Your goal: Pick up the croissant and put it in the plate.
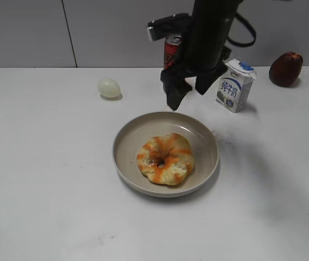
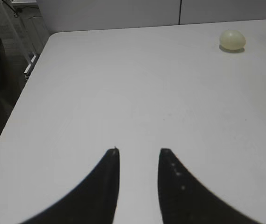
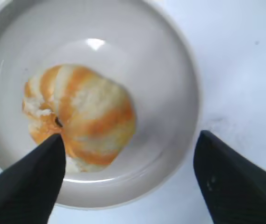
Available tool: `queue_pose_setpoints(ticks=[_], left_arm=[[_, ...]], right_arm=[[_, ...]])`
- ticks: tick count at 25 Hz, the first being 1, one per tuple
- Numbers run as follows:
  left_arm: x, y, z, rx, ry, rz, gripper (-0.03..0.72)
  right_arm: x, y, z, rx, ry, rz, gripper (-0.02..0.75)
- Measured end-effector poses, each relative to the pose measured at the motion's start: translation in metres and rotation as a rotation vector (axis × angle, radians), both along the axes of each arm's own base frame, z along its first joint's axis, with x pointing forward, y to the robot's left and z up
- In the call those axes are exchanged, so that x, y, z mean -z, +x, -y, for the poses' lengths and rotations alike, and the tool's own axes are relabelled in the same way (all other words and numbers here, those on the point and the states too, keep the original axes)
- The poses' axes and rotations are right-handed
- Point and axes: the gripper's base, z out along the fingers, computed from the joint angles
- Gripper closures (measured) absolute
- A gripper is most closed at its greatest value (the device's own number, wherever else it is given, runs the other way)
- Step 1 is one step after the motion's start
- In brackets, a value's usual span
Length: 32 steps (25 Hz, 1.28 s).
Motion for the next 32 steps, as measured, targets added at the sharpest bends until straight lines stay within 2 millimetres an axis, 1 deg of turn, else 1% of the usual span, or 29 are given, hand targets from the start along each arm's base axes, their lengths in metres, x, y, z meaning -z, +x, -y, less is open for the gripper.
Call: queue_pose_setpoints(ticks=[1, 2, 5, 6, 9, 10, 11, 12, 13, 16, 20, 22, 25, 29, 32], left_arm=[[0.000, 0.000, 0.000, 0.000, 0.000, 0.000, 0.461], [0.000, 0.000, 0.000, 0.000, 0.000, 0.000, 0.461], [0.000, 0.000, 0.000, 0.000, 0.000, 0.000, 0.461], [0.000, 0.000, 0.000, 0.000, 0.000, 0.000, 0.461], [0.000, 0.000, 0.000, 0.000, 0.000, 0.000, 0.461], [0.000, 0.000, 0.000, 0.000, 0.000, 0.000, 0.461], [0.000, 0.000, 0.000, 0.000, 0.000, 0.000, 0.461], [0.000, 0.000, 0.000, 0.000, 0.000, 0.000, 0.461], [0.000, 0.000, 0.000, 0.000, 0.000, 0.000, 0.461], [0.000, 0.000, 0.000, 0.000, 0.000, 0.000, 0.461], [0.000, 0.000, 0.000, 0.000, 0.000, 0.000, 0.461], [0.000, 0.000, 0.000, 0.000, 0.000, 0.000, 0.461], [0.000, 0.000, 0.000, 0.000, 0.000, 0.000, 0.461], [0.000, 0.000, 0.000, 0.000, 0.000, 0.000, 0.461], [0.000, 0.000, 0.000, 0.000, 0.000, 0.000, 0.461]], right_arm=[[-0.008, 0.003, 0.010, 0.023, 0.007, 0.016, 0.092], [-0.015, 0.007, 0.023, 0.057, 0.011, 0.028, 0.094], [-0.038, 0.014, 0.075, 0.186, 0.020, 0.063, 0.102], [-0.042, 0.014, 0.095, 0.238, 0.018, 0.066, 0.106], [-0.061, 0.006, 0.150, 0.389, 0.019, 0.086, 0.125], [-0.069, -0.001, 0.165, 0.430, 0.019, 0.097, 0.133], [-0.076, -0.009, 0.177, 0.461, 0.019, 0.107, 0.141], [-0.085, -0.018, 0.184, 0.478, 0.020, 0.123, 0.148], [-0.089, -0.027, 0.188, 0.488, 0.016, 0.126, 0.150], [-0.101, -0.062, 0.191, 0.491, 0.022, 0.137, 0.156], [-0.106, -0.118, 0.195, 0.492, 0.028, 0.135, 0.156], [-0.104, -0.149, 0.197, 0.493, 0.030, 0.142, 0.157], [-0.099, -0.189, 0.200, 0.494, 0.044, 0.185, 0.157], [-0.090, -0.238, 0.204, 0.495, 0.074, 0.273, 0.157], [-0.082, -0.269, 0.206, 0.495, 0.102, 0.357, 0.157]])
